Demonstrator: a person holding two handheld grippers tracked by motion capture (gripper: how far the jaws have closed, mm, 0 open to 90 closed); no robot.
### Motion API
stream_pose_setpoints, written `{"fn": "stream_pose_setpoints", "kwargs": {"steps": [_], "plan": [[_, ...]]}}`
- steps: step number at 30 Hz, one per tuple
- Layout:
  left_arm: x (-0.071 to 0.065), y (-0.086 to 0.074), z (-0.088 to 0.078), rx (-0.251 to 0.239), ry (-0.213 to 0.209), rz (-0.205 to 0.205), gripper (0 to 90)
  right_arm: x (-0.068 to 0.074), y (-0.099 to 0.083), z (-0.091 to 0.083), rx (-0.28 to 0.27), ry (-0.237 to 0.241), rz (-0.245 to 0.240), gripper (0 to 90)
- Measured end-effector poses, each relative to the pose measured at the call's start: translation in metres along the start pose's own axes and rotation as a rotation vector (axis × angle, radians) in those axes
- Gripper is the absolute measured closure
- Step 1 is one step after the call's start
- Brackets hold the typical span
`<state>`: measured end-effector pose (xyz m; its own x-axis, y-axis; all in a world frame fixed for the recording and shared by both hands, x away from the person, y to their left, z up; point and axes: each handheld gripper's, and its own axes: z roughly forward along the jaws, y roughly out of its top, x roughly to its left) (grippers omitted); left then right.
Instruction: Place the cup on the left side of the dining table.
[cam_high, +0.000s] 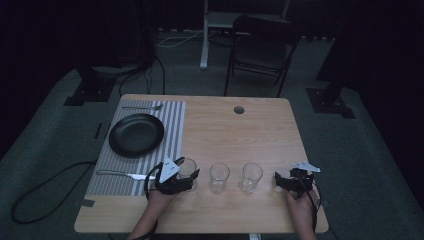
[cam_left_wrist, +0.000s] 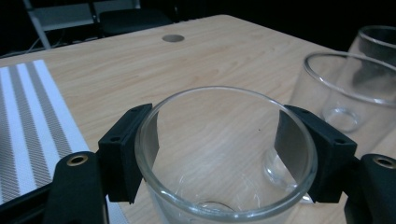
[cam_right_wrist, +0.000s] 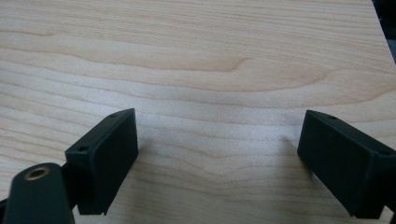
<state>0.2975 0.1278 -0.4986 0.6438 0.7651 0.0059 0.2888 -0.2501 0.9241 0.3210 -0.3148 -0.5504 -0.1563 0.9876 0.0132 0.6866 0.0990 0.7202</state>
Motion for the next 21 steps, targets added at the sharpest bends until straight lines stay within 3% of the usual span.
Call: {"fn": "stream_pose_setpoints", "kwargs": {"steps": [6,20,21], "plan": [[0.003,0.007,0.0,0.01,0.01,0.013,28.7,0.0,0.0,0.0,0.0,0.0,0.0,11.8],[0.029,0.024,-0.011,-0.005,0.066,-0.022,28.7,0.0,0.0,0.0,0.0,0.0,0.0,11.8],[0.032,0.025,-0.012,-0.008,0.084,-0.024,28.7,0.0,0.0,0.0,0.0,0.0,0.0,11.8]]}}
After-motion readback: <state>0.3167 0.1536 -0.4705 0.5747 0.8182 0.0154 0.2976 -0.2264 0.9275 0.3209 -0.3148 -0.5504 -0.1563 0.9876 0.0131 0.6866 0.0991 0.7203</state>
